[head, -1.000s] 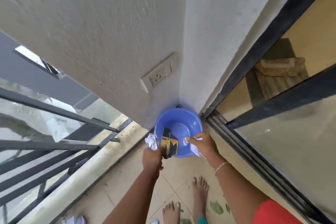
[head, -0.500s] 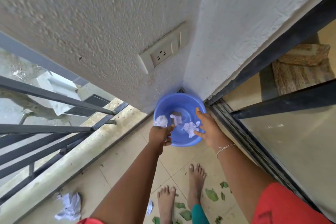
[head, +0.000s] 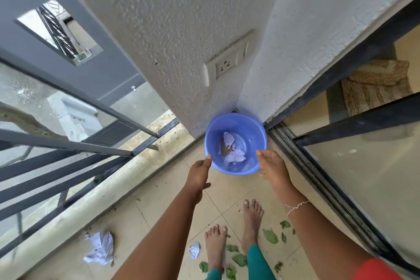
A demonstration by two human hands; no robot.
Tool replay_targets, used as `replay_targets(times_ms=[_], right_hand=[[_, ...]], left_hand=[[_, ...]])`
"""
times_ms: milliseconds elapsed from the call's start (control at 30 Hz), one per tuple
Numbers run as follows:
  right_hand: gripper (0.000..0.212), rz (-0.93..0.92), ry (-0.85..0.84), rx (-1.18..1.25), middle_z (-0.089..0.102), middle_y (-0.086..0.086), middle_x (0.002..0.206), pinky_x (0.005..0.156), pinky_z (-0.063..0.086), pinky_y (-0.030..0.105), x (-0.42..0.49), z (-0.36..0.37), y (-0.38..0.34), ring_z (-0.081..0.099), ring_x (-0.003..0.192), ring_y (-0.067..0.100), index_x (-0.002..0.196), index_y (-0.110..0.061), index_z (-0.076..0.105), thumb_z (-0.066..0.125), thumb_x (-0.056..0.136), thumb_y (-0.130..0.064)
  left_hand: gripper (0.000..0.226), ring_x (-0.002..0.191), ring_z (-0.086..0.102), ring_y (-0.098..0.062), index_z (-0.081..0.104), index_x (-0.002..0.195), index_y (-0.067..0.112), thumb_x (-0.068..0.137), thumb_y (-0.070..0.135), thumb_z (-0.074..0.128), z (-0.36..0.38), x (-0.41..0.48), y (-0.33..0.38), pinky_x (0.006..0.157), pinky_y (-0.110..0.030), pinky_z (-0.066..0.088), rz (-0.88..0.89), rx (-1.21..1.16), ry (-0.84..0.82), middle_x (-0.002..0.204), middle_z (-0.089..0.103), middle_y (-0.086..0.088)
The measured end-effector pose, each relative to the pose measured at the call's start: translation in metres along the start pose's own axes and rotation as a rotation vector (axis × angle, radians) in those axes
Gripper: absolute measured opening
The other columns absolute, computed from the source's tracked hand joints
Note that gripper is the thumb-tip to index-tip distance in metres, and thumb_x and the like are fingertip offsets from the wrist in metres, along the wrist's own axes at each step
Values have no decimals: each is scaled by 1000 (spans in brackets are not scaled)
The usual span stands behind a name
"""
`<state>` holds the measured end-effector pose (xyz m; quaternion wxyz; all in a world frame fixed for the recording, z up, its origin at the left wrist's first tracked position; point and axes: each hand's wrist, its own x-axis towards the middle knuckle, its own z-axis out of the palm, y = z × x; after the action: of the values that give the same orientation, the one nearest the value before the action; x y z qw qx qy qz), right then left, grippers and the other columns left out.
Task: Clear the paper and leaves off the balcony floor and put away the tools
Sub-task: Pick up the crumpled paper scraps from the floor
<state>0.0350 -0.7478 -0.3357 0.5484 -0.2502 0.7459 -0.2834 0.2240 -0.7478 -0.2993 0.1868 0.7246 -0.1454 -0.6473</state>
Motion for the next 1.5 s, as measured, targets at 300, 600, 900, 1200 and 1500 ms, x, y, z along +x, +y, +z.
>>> replay_targets(times_ms=[300,600,900,1200,1500], right_hand=[[16,-155,78,-304,63,11,94,82,46,33,-130,-10,36,59,85,25,102,-4,62,62,88,-12],[25,-254,86,-619,57,4,113,86,48,34,-284,-102,80,57,102,25,112,-17,61,58,89,-26],[31,-155,375,-628,49,2,123,90,39,30,-470,-220,189,48,111,24,123,-20,52,47,94,-32],[34,132,661,-410,47,5,128,96,38,31,-643,-266,327,49,118,25,125,-20,51,45,95,-36],[38,427,981,-101,59,9,107,75,48,28,-783,-258,427,63,96,30,114,-16,61,44,88,-39]], left_hand=[[28,79,47,-19,50,81,18,97,41,43,-64,-93,-62,81,-39,46,148,325,73,81,49,-1],[40,111,54,-21,57,116,18,95,48,39,-36,-196,-146,90,-34,45,436,1163,0,118,57,-4],[39,114,51,-21,56,117,19,94,48,43,63,-325,-238,88,-34,44,864,1606,-238,120,54,-3],[39,114,52,-22,57,116,15,95,45,43,151,-438,-337,93,-30,42,1188,1936,-697,119,56,-5],[32,103,56,-24,62,105,13,93,41,50,215,-530,-469,88,-31,45,1279,2125,-1080,100,56,-7]])
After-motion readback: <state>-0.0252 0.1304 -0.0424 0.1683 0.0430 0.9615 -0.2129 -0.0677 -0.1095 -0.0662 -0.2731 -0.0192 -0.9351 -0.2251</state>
